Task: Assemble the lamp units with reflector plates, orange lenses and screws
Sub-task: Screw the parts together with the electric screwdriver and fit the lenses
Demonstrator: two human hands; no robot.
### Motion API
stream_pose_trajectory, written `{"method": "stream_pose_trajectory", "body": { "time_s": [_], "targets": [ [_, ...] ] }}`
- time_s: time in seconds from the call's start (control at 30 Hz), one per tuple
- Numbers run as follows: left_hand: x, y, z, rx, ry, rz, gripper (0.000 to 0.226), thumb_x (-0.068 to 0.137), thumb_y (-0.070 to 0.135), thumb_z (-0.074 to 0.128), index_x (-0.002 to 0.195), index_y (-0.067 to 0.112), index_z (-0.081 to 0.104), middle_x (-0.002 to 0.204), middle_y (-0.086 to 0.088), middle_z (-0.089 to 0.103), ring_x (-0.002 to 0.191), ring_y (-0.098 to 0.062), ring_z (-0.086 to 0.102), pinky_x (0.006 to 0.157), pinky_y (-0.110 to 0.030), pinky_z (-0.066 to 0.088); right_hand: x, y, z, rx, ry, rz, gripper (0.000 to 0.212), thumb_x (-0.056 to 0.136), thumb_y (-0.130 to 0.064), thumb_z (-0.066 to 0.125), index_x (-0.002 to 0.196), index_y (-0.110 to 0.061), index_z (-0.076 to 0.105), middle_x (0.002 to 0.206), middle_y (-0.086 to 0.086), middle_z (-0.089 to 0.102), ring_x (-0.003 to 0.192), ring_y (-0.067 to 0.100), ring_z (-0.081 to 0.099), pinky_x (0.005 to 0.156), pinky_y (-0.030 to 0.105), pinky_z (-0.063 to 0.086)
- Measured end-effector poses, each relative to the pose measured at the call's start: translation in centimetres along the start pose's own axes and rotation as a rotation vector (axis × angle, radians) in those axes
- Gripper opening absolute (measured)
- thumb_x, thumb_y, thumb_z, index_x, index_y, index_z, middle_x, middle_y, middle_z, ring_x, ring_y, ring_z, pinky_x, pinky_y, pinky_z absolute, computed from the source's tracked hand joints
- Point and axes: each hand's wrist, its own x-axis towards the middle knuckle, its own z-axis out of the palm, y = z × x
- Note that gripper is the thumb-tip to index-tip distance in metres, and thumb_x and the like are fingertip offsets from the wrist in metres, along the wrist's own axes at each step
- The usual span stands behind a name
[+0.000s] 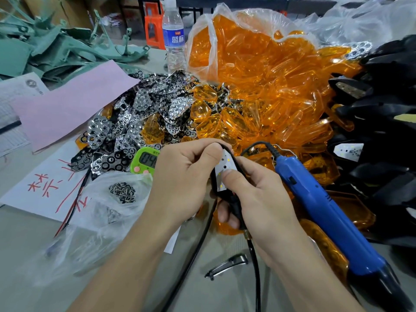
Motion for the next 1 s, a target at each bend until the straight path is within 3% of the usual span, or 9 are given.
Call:
{"method": "stream_pose_trajectory", "body": {
  "time_s": [0.07, 0.2, 0.33, 0.63, 0.8, 1.0],
  "targets": [
    [-0.05, 0.07, 0.04, -0.039, -0.003, -0.028, 0.021, 0.093, 0.023, 0.062, 0.089, 0.031, 0.081, 0.089, 0.01, 0.08, 0.089, -0.012, 0.075, 0.08, -0.036, 0.06, 0.04, -0.02, -0.06, 0.003, 0.012, 0.005, 0.02, 0.102, -0.013, 0.056, 0.092, -0.021, 0.071, 0.063, 0.004, 0.059, 0.04, 0.018, 0.053, 0.037, 0.026, 0.038],
    [-0.19, 0.29, -0.11, -0.17, 0.022, -0.05, 0.027, 0.084, 0.015, 0.073, 0.101, 0.034, 0.08, 0.096, 0.013, 0.08, 0.095, -0.006, 0.076, 0.082, -0.021, 0.06, 0.07, -0.05, -0.31, 0.024, 0.019, 0.009, 0.019, 0.102, -0.014, 0.056, 0.092, -0.02, 0.071, 0.074, 0.02, 0.062, 0.042, 0.018, 0.052, 0.038, 0.024, 0.038],
    [-0.01, 0.15, -0.38, -0.154, 0.037, -0.018, 0.025, 0.082, 0.009, 0.077, 0.098, 0.028, 0.082, 0.092, 0.01, 0.081, 0.09, -0.009, 0.078, 0.079, -0.024, 0.061, 0.16, 0.2, -0.49, 0.002, 0.01, -0.008, 0.016, 0.102, -0.016, 0.057, 0.092, -0.017, 0.069, 0.078, 0.027, 0.059, 0.042, 0.018, 0.051, 0.038, 0.023, 0.038],
    [0.05, 0.1, -0.43, -0.12, 0.037, -0.031, 0.022, 0.083, 0.015, 0.075, 0.096, 0.03, 0.082, 0.092, 0.012, 0.081, 0.093, -0.008, 0.077, 0.085, -0.029, 0.062, 0.2, 0.29, -0.59, -0.008, 0.007, -0.016, 0.015, 0.1, -0.02, 0.059, 0.09, -0.019, 0.07, 0.076, 0.029, 0.059, 0.042, 0.018, 0.054, 0.037, 0.024, 0.038],
    [-0.02, 0.28, -0.2, -0.117, 0.03, -0.015, 0.024, 0.082, 0.015, 0.073, 0.097, 0.031, 0.082, 0.091, 0.012, 0.081, 0.092, -0.008, 0.077, 0.084, -0.029, 0.062, 0.42, 0.39, -0.36, 0.007, 0.005, 0.001, 0.016, 0.088, -0.032, 0.058, 0.091, -0.021, 0.07, 0.065, 0.027, 0.06, 0.046, 0.033, 0.051, 0.041, 0.032, 0.039],
    [0.03, 0.15, -0.3, -0.12, 0.041, -0.016, 0.027, 0.084, 0.014, 0.073, 0.098, 0.036, 0.082, 0.093, 0.013, 0.081, 0.094, -0.008, 0.077, 0.086, -0.031, 0.062, 0.25, 0.43, -0.51, 0.056, -0.031, -0.012, 0.02, 0.091, -0.032, 0.057, 0.094, -0.02, 0.073, 0.062, 0.012, 0.059, 0.042, 0.02, 0.052, 0.037, 0.029, 0.038]
  ]
}}
